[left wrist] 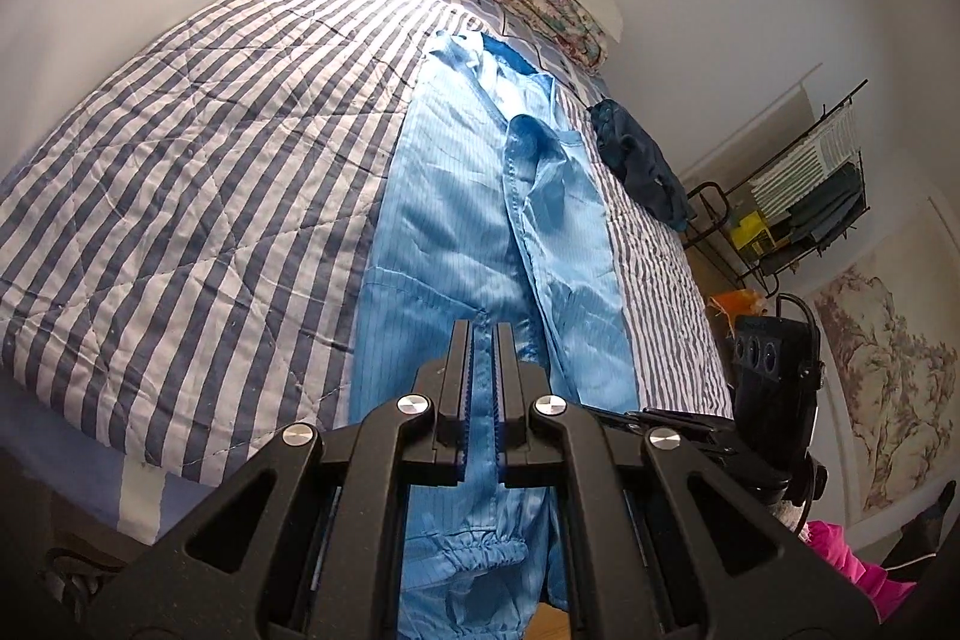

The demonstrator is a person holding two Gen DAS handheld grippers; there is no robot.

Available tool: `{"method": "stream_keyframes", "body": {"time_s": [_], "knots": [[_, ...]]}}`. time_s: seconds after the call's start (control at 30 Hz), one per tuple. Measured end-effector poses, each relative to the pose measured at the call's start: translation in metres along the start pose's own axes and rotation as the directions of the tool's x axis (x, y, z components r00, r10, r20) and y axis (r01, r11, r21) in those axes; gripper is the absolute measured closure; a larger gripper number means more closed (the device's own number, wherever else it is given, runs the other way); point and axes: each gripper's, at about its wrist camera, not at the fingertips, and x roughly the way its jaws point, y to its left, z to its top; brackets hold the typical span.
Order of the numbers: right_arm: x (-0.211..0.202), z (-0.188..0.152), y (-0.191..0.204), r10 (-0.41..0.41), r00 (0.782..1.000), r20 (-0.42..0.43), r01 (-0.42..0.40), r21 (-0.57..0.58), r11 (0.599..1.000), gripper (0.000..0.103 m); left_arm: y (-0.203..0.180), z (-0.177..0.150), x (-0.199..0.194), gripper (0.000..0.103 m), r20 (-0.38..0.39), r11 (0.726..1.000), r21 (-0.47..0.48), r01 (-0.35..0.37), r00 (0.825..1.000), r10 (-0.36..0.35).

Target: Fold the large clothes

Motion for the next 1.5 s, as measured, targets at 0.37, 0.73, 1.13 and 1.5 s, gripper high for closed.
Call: {"method": "stream_keyframes", "body": {"time_s": [0.37, 0.73, 1.13, 1.5], "knots": [[-0.076, -0.039, -0.026, 0.070, 0.986, 0.152, -0.082, 0.077, 0.994, 0.067, -0.004, -0.028, 0.021, 0.066, -0.128, 0.999, 0.027, 0.032, 0.991, -0.028], [-0.046, -0.101, -0.079, -0.035, 0.999, -0.010, 0.036, 0.265, 0.964, 0.061, -0.021, -0.063, 0.089, 0.068, -0.322, 0.992, -0.035, 0.122, 0.938, -0.127], [-0.062, -0.103, -0.088, 0.019, 0.999, -0.048, -0.008, 0.217, 0.976, 0.097, -0.054, -0.104, 0.117, 0.102, -0.404, 0.985, 0.127, 0.119, 0.913, -0.058], [-0.089, -0.092, -0.038, -0.196, 0.977, 0.084, 0.193, 0.040, 0.980, 0.068, -0.044, -0.086, 0.067, 0.102, -0.363, 0.976, 0.152, 0.155, 0.927, -0.090]]}}
